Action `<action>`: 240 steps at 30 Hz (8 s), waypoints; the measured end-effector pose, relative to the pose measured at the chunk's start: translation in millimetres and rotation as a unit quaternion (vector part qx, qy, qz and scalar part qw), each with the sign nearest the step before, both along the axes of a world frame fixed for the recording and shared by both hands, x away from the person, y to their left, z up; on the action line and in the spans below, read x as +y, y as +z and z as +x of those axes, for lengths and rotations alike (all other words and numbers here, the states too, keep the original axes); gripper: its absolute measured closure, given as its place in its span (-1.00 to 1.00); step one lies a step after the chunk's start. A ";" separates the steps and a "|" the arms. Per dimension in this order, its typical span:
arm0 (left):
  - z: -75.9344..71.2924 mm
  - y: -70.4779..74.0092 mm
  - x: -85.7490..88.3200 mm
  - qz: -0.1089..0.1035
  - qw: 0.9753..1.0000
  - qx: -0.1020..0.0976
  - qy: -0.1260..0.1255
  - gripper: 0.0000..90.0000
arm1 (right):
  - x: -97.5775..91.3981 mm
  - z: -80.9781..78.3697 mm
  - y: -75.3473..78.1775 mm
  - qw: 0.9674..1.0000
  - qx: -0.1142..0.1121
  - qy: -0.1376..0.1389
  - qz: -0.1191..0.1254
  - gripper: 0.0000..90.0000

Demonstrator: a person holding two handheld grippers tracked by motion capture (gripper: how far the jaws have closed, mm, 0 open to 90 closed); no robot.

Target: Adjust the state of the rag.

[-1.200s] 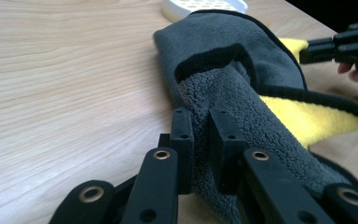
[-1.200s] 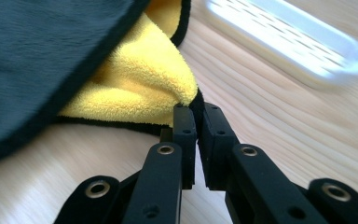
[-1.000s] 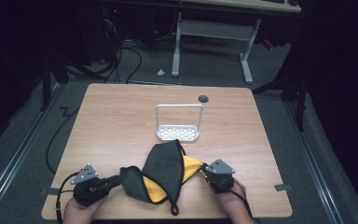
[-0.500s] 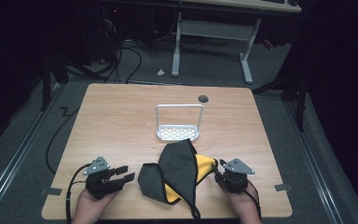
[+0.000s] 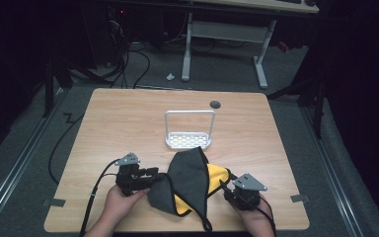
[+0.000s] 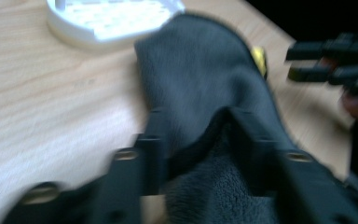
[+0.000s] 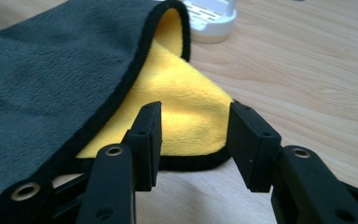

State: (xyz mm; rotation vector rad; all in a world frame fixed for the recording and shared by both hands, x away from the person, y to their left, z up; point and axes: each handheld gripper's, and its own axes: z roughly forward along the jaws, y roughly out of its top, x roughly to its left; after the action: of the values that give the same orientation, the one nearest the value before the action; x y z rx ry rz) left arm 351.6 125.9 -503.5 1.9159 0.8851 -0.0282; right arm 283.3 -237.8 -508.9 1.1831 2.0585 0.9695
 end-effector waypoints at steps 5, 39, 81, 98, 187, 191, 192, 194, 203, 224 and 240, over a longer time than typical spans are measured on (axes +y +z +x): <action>-28.4 3.0 28.4 0.005 0.999 -0.031 0.006 0.82 | 13.3 0.5 -7.2 0.999 0.017 0.024 -0.015 0.28; -65.9 -3.0 50.6 0.014 0.999 -0.030 0.023 0.41 | -6.7 -0.6 -18.6 0.998 0.065 -0.004 -0.019 0.36; -22.6 -36.1 109.8 -0.027 0.978 0.084 0.189 0.66 | -6.3 -3.4 -17.5 0.997 0.072 -0.002 -0.017 0.37; -71.7 -7.0 47.0 0.021 0.998 0.015 0.052 0.65 | -4.0 53.8 -0.4 0.998 0.049 -0.040 -0.028 1.00; -77.9 -15.0 -3.5 0.061 0.998 -0.003 -0.004 0.38 | -59.9 -7.2 -17.7 0.994 0.058 -0.088 -0.043 0.91; -69.8 -18.4 -25.5 0.086 0.996 -0.010 -0.008 0.15 | -59.0 -6.0 -18.1 0.994 0.055 -0.087 -0.044 0.90; -67.1 -20.9 -32.1 0.101 0.995 -0.005 -0.009 0.41 | -58.9 -6.4 -18.3 0.994 0.054 -0.087 -0.045 0.90; -64.4 -21.8 -39.4 0.098 0.995 0.002 -0.019 0.70 | -59.0 -6.5 -18.5 0.994 0.053 -0.087 -0.044 0.90; 5.9 14.1 0.3 -0.075 0.993 0.023 0.088 0.81 | -59.1 -6.7 -18.7 0.994 0.052 -0.086 -0.045 0.90; -19.6 -14.1 12.1 0.084 0.993 -0.041 0.077 0.40 | -57.8 -6.0 -18.8 0.994 0.049 -0.083 -0.052 0.89; -48.5 -27.4 -16.0 0.087 0.996 -0.015 -0.004 0.42 | -68.0 -6.2 -17.7 0.991 0.048 -0.106 -0.069 0.83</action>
State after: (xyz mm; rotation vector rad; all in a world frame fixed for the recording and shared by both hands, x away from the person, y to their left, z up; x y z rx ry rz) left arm 303.1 109.9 -530.9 2.0771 0.8827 0.0753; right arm 277.1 -305.8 -526.6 1.3640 1.9894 0.6710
